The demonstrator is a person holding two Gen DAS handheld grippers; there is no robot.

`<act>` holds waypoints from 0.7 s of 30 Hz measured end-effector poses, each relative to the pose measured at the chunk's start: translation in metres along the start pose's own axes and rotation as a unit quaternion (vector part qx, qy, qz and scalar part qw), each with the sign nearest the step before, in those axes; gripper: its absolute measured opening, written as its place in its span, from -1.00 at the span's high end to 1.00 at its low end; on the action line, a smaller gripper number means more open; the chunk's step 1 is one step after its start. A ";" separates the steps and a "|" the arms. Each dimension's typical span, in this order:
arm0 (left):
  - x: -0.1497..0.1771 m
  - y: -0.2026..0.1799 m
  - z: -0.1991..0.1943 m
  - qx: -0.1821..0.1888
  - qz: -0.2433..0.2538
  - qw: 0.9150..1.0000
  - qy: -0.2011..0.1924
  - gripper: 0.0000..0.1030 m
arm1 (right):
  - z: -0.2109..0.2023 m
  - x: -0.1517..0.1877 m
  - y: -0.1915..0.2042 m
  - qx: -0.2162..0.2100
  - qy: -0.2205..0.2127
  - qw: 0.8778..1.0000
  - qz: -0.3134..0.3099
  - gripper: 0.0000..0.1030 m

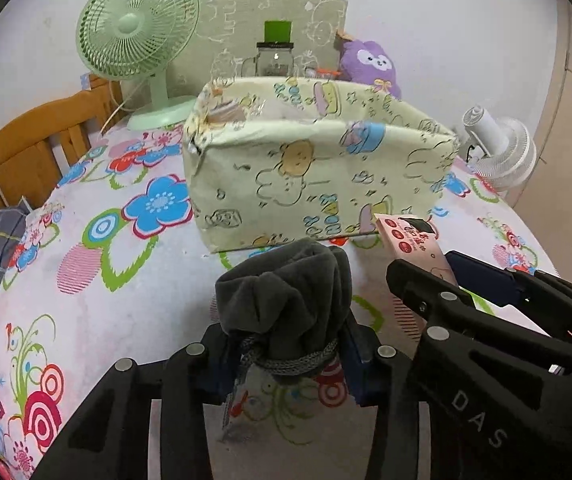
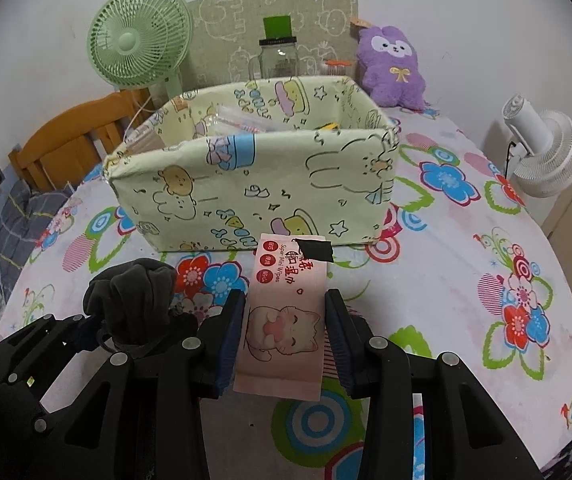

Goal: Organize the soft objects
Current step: 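Lift and carry the glove and pink pad over the yellow basket with both tools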

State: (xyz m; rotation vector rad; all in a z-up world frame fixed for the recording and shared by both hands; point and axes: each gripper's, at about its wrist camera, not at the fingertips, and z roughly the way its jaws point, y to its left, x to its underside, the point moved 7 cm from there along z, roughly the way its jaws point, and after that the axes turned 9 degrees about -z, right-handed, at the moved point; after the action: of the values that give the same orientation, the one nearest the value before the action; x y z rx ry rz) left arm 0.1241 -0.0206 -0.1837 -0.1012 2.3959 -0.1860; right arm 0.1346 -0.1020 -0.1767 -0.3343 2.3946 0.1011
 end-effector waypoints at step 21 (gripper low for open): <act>-0.032 -0.029 -0.057 -0.006 0.001 0.998 -0.069 0.15 | -0.063 -0.034 -0.010 -0.011 -0.073 0.997 -0.014 0.15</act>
State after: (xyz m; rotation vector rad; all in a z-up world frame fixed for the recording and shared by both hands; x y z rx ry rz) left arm 0.1098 -0.0390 -0.1156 -0.1136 2.2588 -0.1579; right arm 0.1210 -0.1152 -0.1064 -0.3579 2.2451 0.1349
